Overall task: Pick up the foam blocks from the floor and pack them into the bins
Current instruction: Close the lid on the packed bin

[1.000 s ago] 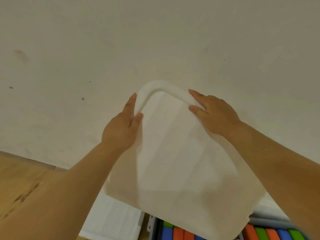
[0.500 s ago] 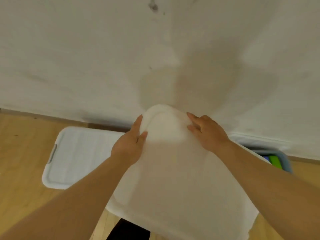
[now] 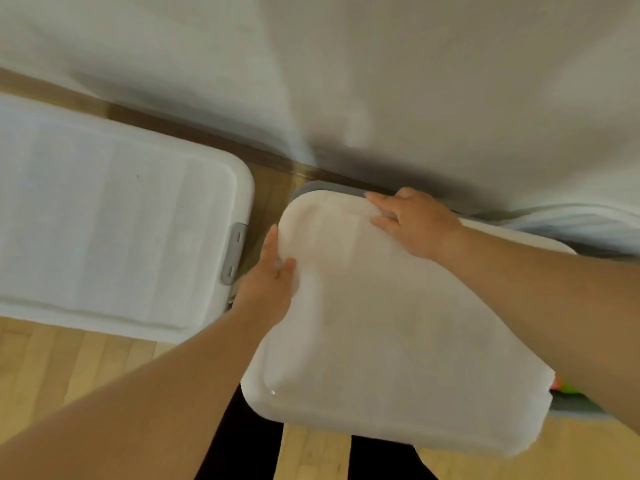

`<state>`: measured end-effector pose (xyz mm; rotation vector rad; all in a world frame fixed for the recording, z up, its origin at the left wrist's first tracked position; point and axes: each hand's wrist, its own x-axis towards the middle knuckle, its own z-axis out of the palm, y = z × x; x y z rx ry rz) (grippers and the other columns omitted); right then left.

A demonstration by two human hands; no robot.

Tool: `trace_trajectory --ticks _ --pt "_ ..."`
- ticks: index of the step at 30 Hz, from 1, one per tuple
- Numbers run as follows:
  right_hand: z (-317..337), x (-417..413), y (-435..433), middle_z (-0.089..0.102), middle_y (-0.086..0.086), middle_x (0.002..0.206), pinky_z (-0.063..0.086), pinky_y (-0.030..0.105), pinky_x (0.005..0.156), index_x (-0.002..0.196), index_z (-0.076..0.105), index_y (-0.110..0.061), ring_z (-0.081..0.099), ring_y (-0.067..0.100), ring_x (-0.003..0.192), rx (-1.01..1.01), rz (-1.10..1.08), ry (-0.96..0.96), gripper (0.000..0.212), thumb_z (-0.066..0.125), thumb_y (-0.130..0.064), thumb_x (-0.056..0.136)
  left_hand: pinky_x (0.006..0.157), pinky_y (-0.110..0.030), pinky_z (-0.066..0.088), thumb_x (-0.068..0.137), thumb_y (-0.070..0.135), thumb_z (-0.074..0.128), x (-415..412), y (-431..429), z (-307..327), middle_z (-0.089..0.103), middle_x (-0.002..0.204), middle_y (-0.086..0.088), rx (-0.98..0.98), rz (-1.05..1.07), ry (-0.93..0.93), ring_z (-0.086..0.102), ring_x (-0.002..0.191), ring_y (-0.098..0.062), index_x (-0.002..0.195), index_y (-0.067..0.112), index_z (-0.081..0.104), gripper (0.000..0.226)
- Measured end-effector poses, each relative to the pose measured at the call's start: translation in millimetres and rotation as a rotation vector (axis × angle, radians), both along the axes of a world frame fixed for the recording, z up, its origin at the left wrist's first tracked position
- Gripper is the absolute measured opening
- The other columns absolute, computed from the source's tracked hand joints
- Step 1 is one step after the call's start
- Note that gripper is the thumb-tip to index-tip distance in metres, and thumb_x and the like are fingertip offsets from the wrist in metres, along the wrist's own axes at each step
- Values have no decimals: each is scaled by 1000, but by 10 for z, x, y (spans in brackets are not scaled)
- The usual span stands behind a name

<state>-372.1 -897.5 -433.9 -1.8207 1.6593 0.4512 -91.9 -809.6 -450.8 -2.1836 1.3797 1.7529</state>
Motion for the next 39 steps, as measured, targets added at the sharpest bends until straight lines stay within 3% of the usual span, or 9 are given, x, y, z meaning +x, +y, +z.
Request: trace_trajectory --ticks 2,4,7,10,15,19,26,32,39 --pt "-264 -3 -121 48 2 114 47 42 99 156 32 -46 51 31 115 -9 41 10 57 40 -61 101 76 -44 63 107 52 34 -91 -4 -259 54 138 0 -7 16 -43 68 85 -22 148 62 -20 69" --pt "-476 1 -176 51 6 119 45 43 103 156 33 -44 49 33 118 -50 56 5 56 42 -58 102 87 -50 60 107 50 33 -149 -41 -454 51 128 -5 -54 -10 -176 63 102 -26 150 59 -18 68" --pt "-670 -23 -137 44 13 142 39 46 110 156 36 -41 39 38 126 -130 16 72 54 44 -51 104 110 -55 41 105 51 38 -176 -103 -622 31 141 -8 -140 -151 -374 36 132 -33 155 53 -2 64" --pt "-671 -6 48 17 15 165 27 53 117 161 19 -41 23 43 143 -162 -95 190 69 48 -56 100 109 -56 40 106 42 42 -134 -60 -696 25 150 -8 -46 -236 -323 32 136 -35 149 61 -16 74" --pt "-562 313 857 -41 2 160 15 70 118 148 -30 -55 -17 46 152 143 -271 174 115 61 -76 81 102 -56 51 107 33 42 -20 -109 -851 32 148 -9 -2 -173 -249 50 122 -34 137 71 -28 85" --pt "-719 485 1426 -63 2 141 18 77 113 137 -46 -53 -37 51 142 384 -260 192 141 75 -77 68 89 -39 54 108 31 43 43 -149 -908 39 141 -5 -13 -182 -159 55 99 -18 147 61 -25 84" --pt "-750 455 1283 -66 2 138 16 77 114 134 -48 -55 -40 52 140 412 -201 180 142 76 -76 68 80 -34 48 106 37 52 209 -141 -913 42 136 13 17 -122 -56 55 82 -8 144 67 -22 89" --pt "-664 246 1421 -61 -7 144 23 74 114 136 -45 -57 -39 41 145 414 -231 199 142 75 -80 64 64 -34 58 85 40 80 208 -81 -924 41 145 6 90 -74 -24 56 99 -17 147 65 -19 119" --pt "-705 276 1359 -65 -7 139 19 76 114 135 -48 -54 -43 40 142 483 -215 215 142 74 -79 67 104 -56 47 76 51 85 135 73 -816 41 155 5 -56 -107 -274 49 136 -30 161 41 2 119"
